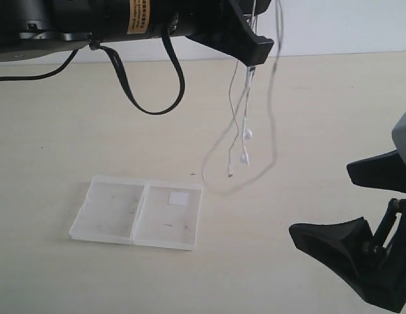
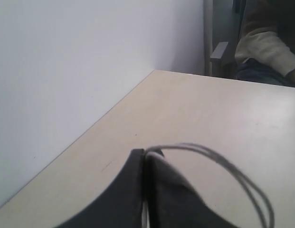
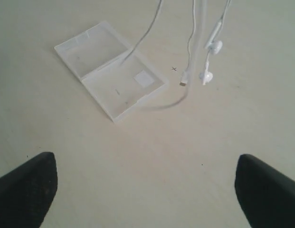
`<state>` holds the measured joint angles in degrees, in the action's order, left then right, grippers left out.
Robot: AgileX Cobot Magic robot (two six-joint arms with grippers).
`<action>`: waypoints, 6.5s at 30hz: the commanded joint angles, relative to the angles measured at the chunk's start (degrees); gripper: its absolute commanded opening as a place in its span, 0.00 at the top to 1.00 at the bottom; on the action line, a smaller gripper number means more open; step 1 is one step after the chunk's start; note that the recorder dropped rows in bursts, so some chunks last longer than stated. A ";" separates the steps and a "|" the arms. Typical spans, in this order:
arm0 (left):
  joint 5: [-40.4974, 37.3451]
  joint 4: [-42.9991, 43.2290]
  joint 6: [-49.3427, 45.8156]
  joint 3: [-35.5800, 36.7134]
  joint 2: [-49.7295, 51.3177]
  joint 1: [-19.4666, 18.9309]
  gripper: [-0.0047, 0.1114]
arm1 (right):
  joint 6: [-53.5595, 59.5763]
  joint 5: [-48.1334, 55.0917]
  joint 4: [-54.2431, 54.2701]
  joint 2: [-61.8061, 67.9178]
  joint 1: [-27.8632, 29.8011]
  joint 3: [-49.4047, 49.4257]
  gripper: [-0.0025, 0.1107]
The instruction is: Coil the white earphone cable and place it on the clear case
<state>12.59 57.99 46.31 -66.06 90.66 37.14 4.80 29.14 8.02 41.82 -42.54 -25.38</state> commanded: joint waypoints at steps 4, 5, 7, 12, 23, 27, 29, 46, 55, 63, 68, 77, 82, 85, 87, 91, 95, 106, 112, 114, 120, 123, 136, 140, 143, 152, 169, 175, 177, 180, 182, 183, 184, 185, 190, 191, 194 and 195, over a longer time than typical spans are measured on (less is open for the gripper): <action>-0.24 0.05 0.40 -0.54 -0.63 -0.07 0.96 | -1.30 -0.60 -0.01 -0.48 -0.17 0.25 0.13; -0.24 0.05 0.40 -0.54 -0.63 -0.07 0.96 | -2.41 -0.60 -0.01 -0.48 -0.17 0.13 0.13; -0.33 0.30 0.40 -0.54 -0.63 -0.07 0.96 | -3.95 -0.21 -0.01 -0.48 -0.17 -1.23 0.14; -0.33 0.30 0.40 -0.54 -0.63 -0.07 0.96 | -2.99 1.16 0.42 -0.38 -0.17 -2.57 0.14; -0.37 0.29 2.62 -0.54 -0.63 -0.07 0.96 | -15.30 1.19 -5.48 -0.38 -0.17 -2.57 0.21; -0.47 0.29 4.62 -0.54 -0.63 -0.07 0.96 | -21.86 2.70 -13.35 -0.38 -0.17 -2.57 0.21; -0.47 0.61 6.51 -0.54 -0.63 -0.07 0.96 | -23.37 5.57 -15.86 -0.38 -0.17 -3.60 0.21; -3.19 9.48 14.39 -0.54 -0.63 -0.07 0.96 | -26.01 -32.01 -20.07 3.70 -0.17 0.47 0.21; -7.64 16.44 14.20 -0.54 -0.63 0.13 0.96 | -27.26 -38.90 -12.88 10.11 -0.17 0.94 0.21; -8.97 16.79 14.20 -0.54 -0.63 0.77 0.96 | -24.15 -51.64 -12.74 23.01 -0.17 0.94 0.16; -8.14 16.79 14.20 -0.54 -0.63 0.77 0.96 | -15.13 -58.15 -7.13 28.65 -0.17 0.94 0.15; -7.32 16.79 14.31 -0.54 -0.63 0.77 0.96 | 0.24 -61.41 7.48 36.08 -0.17 0.94 0.15; -6.13 16.79 14.31 -0.54 -0.63 0.77 0.96 | 0.54 -66.05 6.44 39.50 -0.17 0.94 0.15; -5.09 16.79 14.39 -0.54 -0.63 0.77 0.96 | 1.63 -69.68 6.44 41.35 -0.17 0.94 0.15; -4.94 16.79 14.39 -0.54 -0.63 0.77 0.96 | 2.68 -71.09 6.67 42.78 -0.17 0.94 0.15; -4.94 16.79 14.39 -0.54 -0.63 0.77 0.96 | 2.95 -72.24 6.67 44.18 -0.17 0.94 0.15; -4.94 16.79 14.39 -0.54 -0.63 0.77 0.96 | -4.44 -72.24 6.19 44.18 -0.17 0.94 0.15; -4.70 16.79 14.39 -0.54 -0.63 0.77 0.96 | -5.84 -72.48 9.16 44.18 -0.17 0.94 0.15; -4.70 16.79 14.39 -0.54 -0.63 0.77 0.96 | -1.69 -74.24 11.31 44.18 -0.17 0.94 0.15; -4.70 16.79 14.39 -0.54 -0.63 0.77 0.96 | 0.65 -75.29 10.55 44.18 -0.17 0.94 0.15; -4.70 16.79 14.39 -0.54 -0.63 0.77 0.96 | 5.16 -77.50 10.10 44.18 -0.17 0.94 0.15; -4.70 16.79 14.39 -0.54 -0.63 0.77 0.96 | 5.16 -78.09 8.32 44.18 -0.17 0.94 0.15; -4.73 16.79 14.28 -0.54 -0.63 0.77 0.96 | 6.67 -78.97 7.79 49.07 -0.17 -0.82 0.16; -4.73 16.79 14.16 -0.54 -0.63 0.77 0.96 | 6.67 -78.97 7.79 50.00 -0.17 -2.18 0.16; -4.73 16.79 14.16 -0.54 -0.63 0.77 0.96 | 6.67 -79.38 7.79 50.00 -0.17 -3.01 0.16; -4.73 16.79 14.16 -0.54 -0.63 0.77 0.96 | 7.49 -77.50 8.04 50.00 -0.17 -3.23 0.20; -4.73 16.79 14.05 -0.54 -0.63 0.77 0.96 | 4.99 -75.53 7.50 50.00 -0.17 -3.23 0.58; -4.73 16.79 14.05 -0.54 -0.63 0.77 0.96 | 4.99 -75.96 7.50 50.00 -0.17 -3.23 0.77; -4.73 16.79 14.05 -0.54 -0.63 0.77 0.96 | 4.99 -75.96 7.50 50.00 -0.17 -3.23 0.87; -4.73 16.79 14.05 -0.54 -0.63 0.77 0.96 | 4.99 -75.96 7.50 50.00 -0.17 -3.23 0.98; -4.73 16.79 14.05 -0.54 -0.63 0.77 0.96 | 4.99 -75.82 7.50 49.89 -0.17 -3.23 0.98; -4.73 16.79 14.05 -0.54 -0.63 0.77 0.96 | 4.99 -75.82 7.50 49.58 -0.17 -3.23 0.98; -4.92 16.79 14.05 -0.54 -0.63 0.77 0.96 | 4.99 -75.72 7.50 49.32 -0.17 -3.23 0.98; -5.19 16.79 14.05 -0.54 -0.63 0.65 0.96 | 4.99 -75.55 7.50 48.96 -0.17 -3.23 0.98; -8.10 16.79 14.05 -0.54 -0.63 0.65 0.96 | 3.56 -71.21 8.09 44.88 -0.17 -3.23 0.98; -8.33 16.79 14.05 -0.54 -0.63 0.54 0.96 | 3.56 -69.63 8.09 43.73 -0.17 -3.23 0.98; -9.47 16.66 14.44 -0.54 0.04 0.54 0.96 | 3.94 -63.01 8.09 40.33 -0.17 -3.23 0.98; -9.65 16.57 14.92 -0.54 0.44 0.54 0.96 | 4.04 -60.16 7.82 38.88 -0.17 -3.23 0.98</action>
<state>4.35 74.95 60.19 -66.06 90.66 37.62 8.55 -36.21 16.26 83.64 -42.64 -28.26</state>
